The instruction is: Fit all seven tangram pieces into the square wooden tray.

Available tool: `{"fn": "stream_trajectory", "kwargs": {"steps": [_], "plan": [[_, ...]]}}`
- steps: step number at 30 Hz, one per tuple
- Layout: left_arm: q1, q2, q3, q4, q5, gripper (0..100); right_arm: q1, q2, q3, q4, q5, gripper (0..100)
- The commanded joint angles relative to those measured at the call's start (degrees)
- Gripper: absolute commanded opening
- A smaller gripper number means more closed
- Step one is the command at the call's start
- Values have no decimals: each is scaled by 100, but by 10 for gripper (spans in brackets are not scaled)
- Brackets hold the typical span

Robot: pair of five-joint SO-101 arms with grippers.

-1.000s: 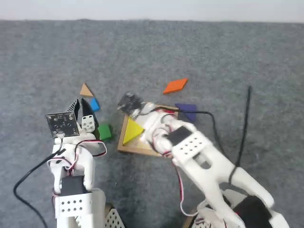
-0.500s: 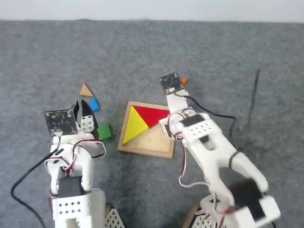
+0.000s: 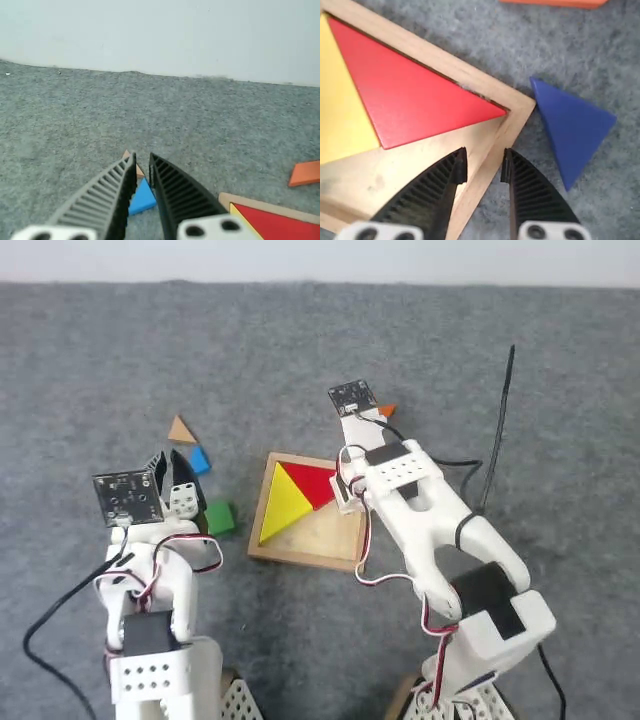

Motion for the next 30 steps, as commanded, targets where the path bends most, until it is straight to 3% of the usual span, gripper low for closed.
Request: {"fn": "stream_trajectory", "kwargs": {"steps": [1,18,22,30], "plan": [[35,-53,-312,9,-35,51,22,66,-167,66,-26,115],[26,-79,-312,18,-35,51,268,295,-457,145,220,114],[35,-79,-312,18,-35,51,277,259,-484,145,246,28],[-396,-44,-620,422,53,51,198,277,-668,136,1029,21]]}}
